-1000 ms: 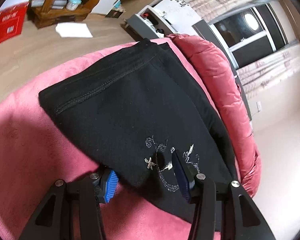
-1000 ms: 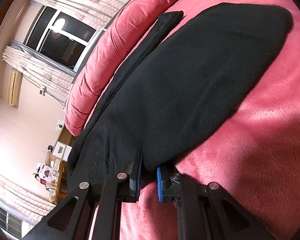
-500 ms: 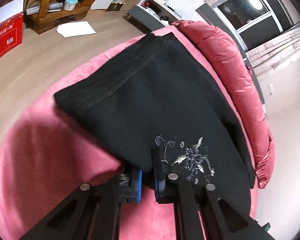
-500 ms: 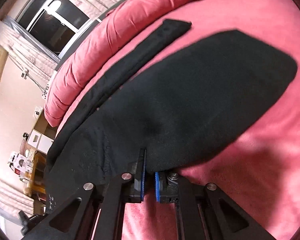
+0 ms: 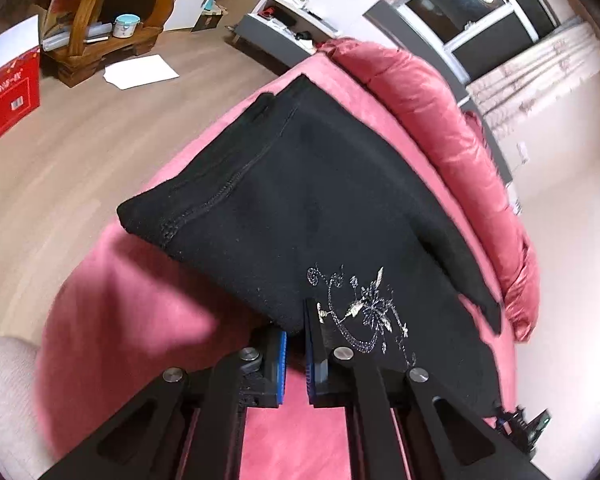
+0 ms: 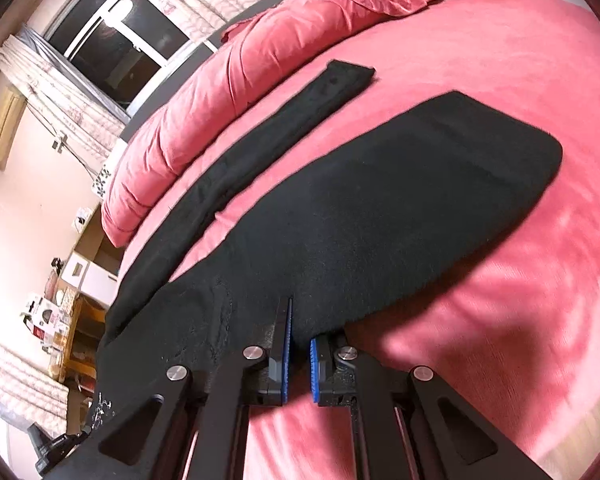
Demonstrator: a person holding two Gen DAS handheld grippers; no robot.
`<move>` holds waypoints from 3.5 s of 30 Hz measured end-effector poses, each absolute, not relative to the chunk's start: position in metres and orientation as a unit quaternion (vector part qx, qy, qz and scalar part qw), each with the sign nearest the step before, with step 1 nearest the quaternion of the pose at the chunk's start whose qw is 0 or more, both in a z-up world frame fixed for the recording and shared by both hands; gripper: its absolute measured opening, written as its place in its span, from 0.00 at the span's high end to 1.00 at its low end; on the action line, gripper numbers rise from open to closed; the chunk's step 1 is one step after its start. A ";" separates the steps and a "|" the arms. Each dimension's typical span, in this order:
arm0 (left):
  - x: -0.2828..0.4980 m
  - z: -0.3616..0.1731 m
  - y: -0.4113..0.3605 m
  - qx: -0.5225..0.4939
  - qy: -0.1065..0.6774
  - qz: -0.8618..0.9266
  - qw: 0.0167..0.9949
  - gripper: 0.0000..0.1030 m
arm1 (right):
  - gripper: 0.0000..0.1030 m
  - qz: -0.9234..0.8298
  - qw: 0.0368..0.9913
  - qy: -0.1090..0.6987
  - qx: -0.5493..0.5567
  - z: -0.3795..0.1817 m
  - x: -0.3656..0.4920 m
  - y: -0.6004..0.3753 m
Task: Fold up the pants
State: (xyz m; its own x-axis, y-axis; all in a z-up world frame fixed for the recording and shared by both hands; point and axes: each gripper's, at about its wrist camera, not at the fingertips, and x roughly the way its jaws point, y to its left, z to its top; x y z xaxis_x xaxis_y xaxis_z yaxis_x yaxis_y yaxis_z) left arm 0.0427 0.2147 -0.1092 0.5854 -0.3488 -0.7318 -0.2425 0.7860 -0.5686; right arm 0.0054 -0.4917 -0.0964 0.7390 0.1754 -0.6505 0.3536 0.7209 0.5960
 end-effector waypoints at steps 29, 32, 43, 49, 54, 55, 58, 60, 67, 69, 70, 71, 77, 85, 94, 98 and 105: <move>-0.007 -0.116 0.210 -0.335 0.465 0.004 0.820 0.93 | 0.92 -0.182 0.843 0.288 0.417 -0.091 -0.030 -0.599; -0.017 -0.124 0.211 -0.356 0.482 0.008 0.800 0.93 | 0.92 -0.202 0.839 0.294 0.412 -0.093 -0.031 -0.605; -0.030 -0.112 0.236 -0.363 0.449 0.092 0.811 0.75 | 0.71 -0.336 0.811 0.320 0.357 -0.089 -0.038 -0.589; -0.037 -0.082 0.269 -0.348 0.382 0.143 0.844 0.69 | 0.46 -0.294 0.859 0.284 0.307 -0.051 -0.027 -0.539; -0.012 -0.081 0.262 -0.356 0.389 0.109 0.843 0.65 | 0.46 -0.125 0.903 0.347 0.221 -0.051 0.027 -0.441; -0.004 -0.083 0.257 -0.352 0.398 0.096 0.842 0.60 | 0.46 -0.094 0.903 0.362 0.211 -0.056 0.036 -0.422; 0.017 -0.083 0.244 -0.328 0.420 0.063 0.844 0.52 | 0.46 -0.026 0.901 0.394 0.179 -0.068 0.059 -0.372; 0.037 -0.082 0.230 -0.296 0.436 0.043 0.849 0.50 | 0.46 0.004 0.902 0.407 0.146 -0.075 0.075 -0.338; 0.100 -0.079 0.216 -0.269 0.457 0.013 0.848 0.50 | 0.46 0.048 0.911 0.407 0.052 -0.086 0.121 -0.273; 0.122 -0.079 0.218 -0.267 0.461 0.017 0.846 0.50 | 0.46 0.046 0.912 0.407 0.028 -0.091 0.133 -0.260; 0.134 -0.078 0.219 -0.264 0.461 0.017 0.847 0.50 | 0.46 0.040 0.913 0.406 0.020 -0.092 0.137 -0.256; 0.143 -0.077 0.220 -0.262 0.461 0.018 0.848 0.50 | 0.46 0.035 0.913 0.405 0.016 -0.096 0.143 -0.259; 0.216 -0.076 0.234 -0.253 0.460 0.023 0.851 0.49 | 0.42 0.023 0.924 0.382 -0.002 -0.103 0.127 -0.247; 0.307 -0.096 0.251 -0.239 0.471 0.037 0.848 0.49 | 0.34 0.024 0.925 0.379 -0.014 -0.109 0.131 -0.245; 0.356 -0.132 0.260 -0.252 0.480 0.055 0.839 0.49 | 0.30 0.036 0.925 0.379 0.001 -0.111 0.132 -0.249; 0.359 -0.136 0.255 -0.232 0.471 0.051 0.850 0.60 | 0.29 0.036 0.924 0.380 0.000 -0.111 0.132 -0.248; 0.339 -0.106 0.243 -0.179 0.427 0.032 0.886 0.91 | 0.29 0.036 0.924 0.380 0.000 -0.111 0.132 -0.248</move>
State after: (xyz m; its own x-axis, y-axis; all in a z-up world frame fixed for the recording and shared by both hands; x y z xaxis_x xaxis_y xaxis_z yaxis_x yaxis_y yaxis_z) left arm 0.3389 0.2431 -0.1063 0.6329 -0.0963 -0.7682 -0.2092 0.9341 -0.2895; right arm 0.1319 -0.2484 -0.1111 0.7090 0.0662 -0.7021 -0.0663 0.9974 0.0270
